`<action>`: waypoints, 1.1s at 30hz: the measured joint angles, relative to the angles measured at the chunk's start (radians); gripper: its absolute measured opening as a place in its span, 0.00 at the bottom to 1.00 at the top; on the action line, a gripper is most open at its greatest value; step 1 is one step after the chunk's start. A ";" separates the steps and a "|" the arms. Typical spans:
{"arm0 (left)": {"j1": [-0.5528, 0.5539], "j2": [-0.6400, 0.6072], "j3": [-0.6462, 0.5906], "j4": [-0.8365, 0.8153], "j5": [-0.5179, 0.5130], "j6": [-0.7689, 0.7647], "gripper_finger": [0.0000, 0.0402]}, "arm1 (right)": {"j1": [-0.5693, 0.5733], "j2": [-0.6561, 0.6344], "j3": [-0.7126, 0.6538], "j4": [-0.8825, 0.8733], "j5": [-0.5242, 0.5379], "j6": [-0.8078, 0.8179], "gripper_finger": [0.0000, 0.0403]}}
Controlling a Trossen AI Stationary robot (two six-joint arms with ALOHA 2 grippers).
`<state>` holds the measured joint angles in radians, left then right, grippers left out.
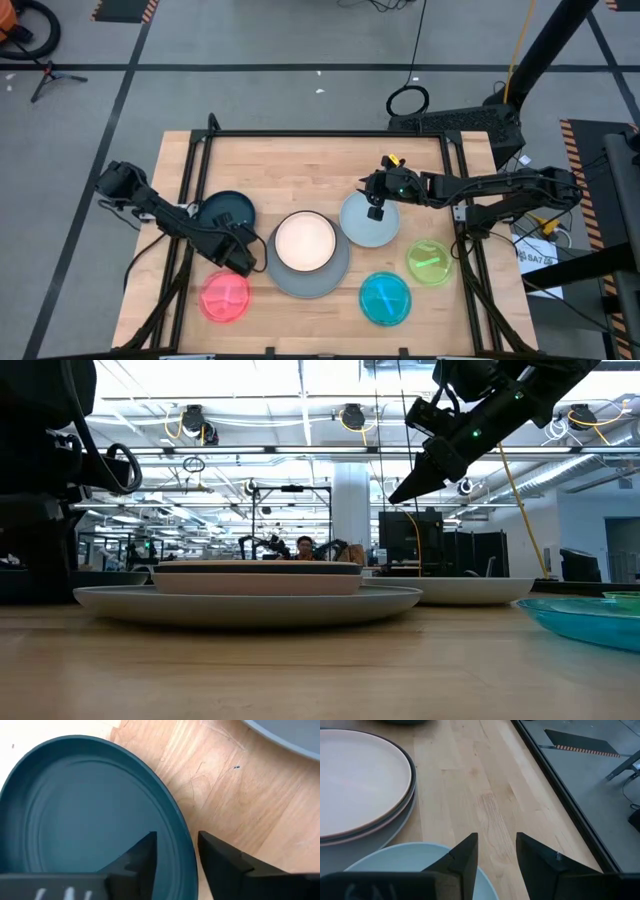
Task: Stack plastic plates
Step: Stack the dark blue plate on top of the orange plate
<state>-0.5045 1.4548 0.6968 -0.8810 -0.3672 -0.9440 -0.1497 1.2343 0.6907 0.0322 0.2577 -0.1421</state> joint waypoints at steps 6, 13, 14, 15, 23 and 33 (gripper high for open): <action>0.000 0.000 0.000 0.000 -0.001 0.000 0.20 | 0.000 0.000 0.000 0.000 0.001 0.000 0.31; 0.000 0.000 0.000 0.001 -0.029 0.000 0.04 | 0.000 0.000 0.000 0.000 0.001 0.000 0.31; 0.000 0.000 0.000 0.006 -0.038 -0.003 0.03 | 0.000 0.000 0.000 0.000 0.001 0.000 0.31; 0.000 0.000 0.000 0.005 -0.038 -0.007 0.03 | 0.000 0.000 0.000 0.000 0.001 0.000 0.31; -0.002 -0.001 0.012 -0.007 -0.061 0.003 0.03 | 0.000 0.000 0.000 0.000 0.002 -0.001 0.31; -0.002 -0.001 0.198 -0.178 -0.221 0.120 0.02 | 0.000 0.000 0.000 0.000 0.002 -0.003 0.31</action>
<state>-0.5064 1.4540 0.8946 -1.0585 -0.5877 -0.8244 -0.1501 1.2343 0.6907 0.0322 0.2600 -0.1455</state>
